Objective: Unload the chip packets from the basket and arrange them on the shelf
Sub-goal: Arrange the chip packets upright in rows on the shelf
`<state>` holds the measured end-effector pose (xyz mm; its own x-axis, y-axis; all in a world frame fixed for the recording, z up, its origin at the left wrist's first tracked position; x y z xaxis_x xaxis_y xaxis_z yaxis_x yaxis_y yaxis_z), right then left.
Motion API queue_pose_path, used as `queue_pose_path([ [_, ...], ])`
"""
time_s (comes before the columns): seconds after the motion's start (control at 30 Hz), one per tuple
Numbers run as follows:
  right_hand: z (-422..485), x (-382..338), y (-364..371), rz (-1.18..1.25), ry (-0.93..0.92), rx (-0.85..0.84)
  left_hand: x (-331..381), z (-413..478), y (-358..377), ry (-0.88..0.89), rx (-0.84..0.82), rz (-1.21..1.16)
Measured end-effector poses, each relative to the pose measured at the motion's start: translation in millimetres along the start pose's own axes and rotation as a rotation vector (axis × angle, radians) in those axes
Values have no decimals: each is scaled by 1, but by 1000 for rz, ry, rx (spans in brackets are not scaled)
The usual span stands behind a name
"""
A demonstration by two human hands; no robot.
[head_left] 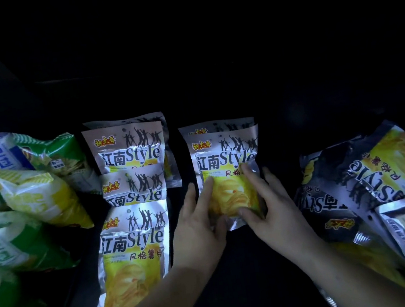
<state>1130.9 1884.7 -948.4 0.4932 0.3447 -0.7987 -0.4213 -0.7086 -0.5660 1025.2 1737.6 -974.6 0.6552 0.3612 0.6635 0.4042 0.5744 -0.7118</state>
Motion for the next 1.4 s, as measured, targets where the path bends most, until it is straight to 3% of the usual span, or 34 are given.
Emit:
queue_pose_path([
  [0.13,1,-1,6,-5,0,-67,-5,-2,5,-11,-61,-1],
  [0.3,-4,5,7,-69,27,16,-6,11,12,17,-115,41],
  [0.43,-6,9,7,-48,51,-45,-6,13,10,49,-138,30],
  [0.63,-1,12,12,-111,11,8,-11,-2,8,112,-161,124],
  [0.8,7,3,11,68,46,20,-16,18,4,53,-143,50],
  [0.97,17,-11,-10,319,148,135,-3,7,-4,65,-86,24],
  [1.17,41,-22,-16,345,275,114,4,20,4,14,-239,23],
  [1.4,64,-12,-8,330,311,30,0,-17,-4,6,-260,-1],
])
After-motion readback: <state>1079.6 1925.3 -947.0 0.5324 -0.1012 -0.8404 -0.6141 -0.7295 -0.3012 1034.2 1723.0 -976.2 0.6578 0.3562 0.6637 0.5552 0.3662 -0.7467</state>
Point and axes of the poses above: each hand's wrist, its own z-axis towards the middle knuckle, its own y-axis out of the palm, x = y × z, the point moved 5 cm from there along z, towards the middle knuckle, and after that the axes turned 14 degrees about y, right-handed, at the moved point
